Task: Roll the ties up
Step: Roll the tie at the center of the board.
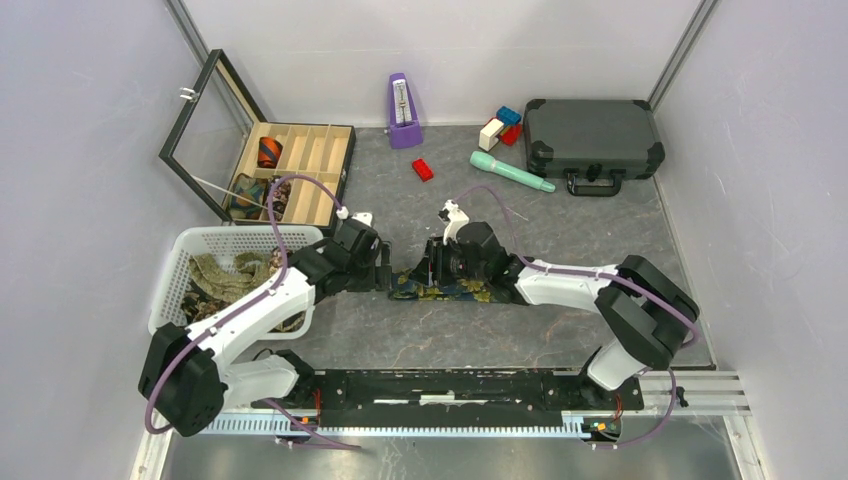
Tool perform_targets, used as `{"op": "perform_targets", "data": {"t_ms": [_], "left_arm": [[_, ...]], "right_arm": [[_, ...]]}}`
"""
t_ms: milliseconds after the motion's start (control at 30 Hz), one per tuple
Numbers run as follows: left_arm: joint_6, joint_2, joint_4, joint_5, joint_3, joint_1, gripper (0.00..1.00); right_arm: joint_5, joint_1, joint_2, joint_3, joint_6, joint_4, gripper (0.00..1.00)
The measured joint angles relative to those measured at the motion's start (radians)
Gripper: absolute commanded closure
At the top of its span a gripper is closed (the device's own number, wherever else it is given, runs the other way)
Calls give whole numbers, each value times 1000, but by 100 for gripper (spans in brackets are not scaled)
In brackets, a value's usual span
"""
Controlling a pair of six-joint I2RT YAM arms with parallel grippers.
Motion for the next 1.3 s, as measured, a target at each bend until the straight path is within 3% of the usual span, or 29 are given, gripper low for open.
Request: {"op": "perform_targets", "data": {"t_ms": [267,667,1300], "left_arm": [[-21,12,69,24,-42,0,11],[-24,21,207,77,-118,0,13],[-43,23,464,189,-242,29,18]], "right_arm": [[11,6,54,24,-3,-5,56],[24,6,97,25,-13,-6,65],[30,-6,133,21,-42,8,68]]}}
